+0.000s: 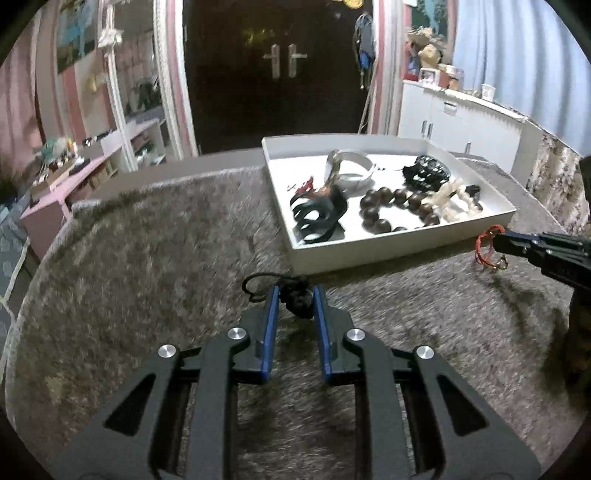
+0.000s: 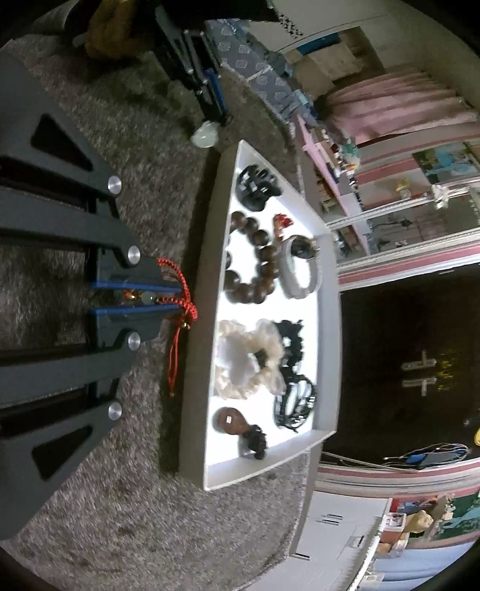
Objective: Organize jewelry
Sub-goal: 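Grasp the white pendant on black cord with the left tool while the right tool grasps the red cord bracelet, then carry both pieces into the white tray and open both tools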
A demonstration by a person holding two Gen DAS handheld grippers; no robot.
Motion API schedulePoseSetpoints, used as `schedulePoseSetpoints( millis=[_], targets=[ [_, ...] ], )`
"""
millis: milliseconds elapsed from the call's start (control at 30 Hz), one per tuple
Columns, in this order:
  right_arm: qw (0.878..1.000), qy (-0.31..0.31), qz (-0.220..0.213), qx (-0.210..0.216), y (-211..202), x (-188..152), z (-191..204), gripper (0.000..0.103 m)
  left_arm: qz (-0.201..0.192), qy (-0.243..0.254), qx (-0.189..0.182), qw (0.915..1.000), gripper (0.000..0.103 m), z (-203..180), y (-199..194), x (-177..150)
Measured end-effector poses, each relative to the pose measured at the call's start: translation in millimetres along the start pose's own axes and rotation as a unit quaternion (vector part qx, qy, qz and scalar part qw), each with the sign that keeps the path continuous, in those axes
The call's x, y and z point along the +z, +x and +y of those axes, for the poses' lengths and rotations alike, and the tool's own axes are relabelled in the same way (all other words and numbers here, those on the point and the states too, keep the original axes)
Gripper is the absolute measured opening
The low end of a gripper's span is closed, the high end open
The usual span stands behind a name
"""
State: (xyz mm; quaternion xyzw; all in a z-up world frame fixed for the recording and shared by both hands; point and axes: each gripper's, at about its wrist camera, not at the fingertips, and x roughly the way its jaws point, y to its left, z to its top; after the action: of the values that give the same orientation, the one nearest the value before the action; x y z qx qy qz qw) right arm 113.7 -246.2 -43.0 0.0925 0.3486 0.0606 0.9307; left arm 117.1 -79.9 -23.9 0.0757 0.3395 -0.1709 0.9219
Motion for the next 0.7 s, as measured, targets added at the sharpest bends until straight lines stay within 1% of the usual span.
schedulePoseSetpoints(
  millis=[100, 167, 300, 367, 467, 533, 567, 700],
  targets=[
    [1.000, 0.000, -0.015, 0.012, -10, 5, 1, 0.006, -0.015, 0.009, -0.009, 0.9998, 0.017, -5, -8, 4],
    [1.000, -0.006, -0.024, 0.015, -17, 8, 2, 0.006, -0.020, 0.003, -0.027, 0.9994, 0.017, -4, -14, 12],
    [0.999, -0.017, -0.034, 0.009, -32, 19, 5, 0.006, -0.039, 0.012, -0.025, 0.9989, 0.016, -10, -30, 28],
    [0.999, -0.017, -0.035, 0.010, -39, 26, 5, 0.006, -0.037, 0.012, -0.030, 0.9988, 0.016, -14, -37, 39],
    [0.999, -0.024, -0.040, 0.003, -48, 40, 4, 0.006, -0.042, 0.016, -0.027, 0.9986, 0.016, -22, -43, 54],
    [0.999, -0.025, -0.044, 0.004, -50, 51, 3, 0.006, -0.045, 0.007, -0.027, 0.9986, 0.016, -26, -44, 67],
    [0.999, -0.025, -0.040, 0.011, -50, 58, 2, 0.006, -0.046, 0.007, -0.029, 0.9985, 0.016, -27, -43, 72],
    [0.999, -0.022, -0.047, 0.016, -49, 73, 0, 0.006, -0.054, -0.001, -0.029, 0.9981, 0.016, -32, -38, 95]
  ],
)
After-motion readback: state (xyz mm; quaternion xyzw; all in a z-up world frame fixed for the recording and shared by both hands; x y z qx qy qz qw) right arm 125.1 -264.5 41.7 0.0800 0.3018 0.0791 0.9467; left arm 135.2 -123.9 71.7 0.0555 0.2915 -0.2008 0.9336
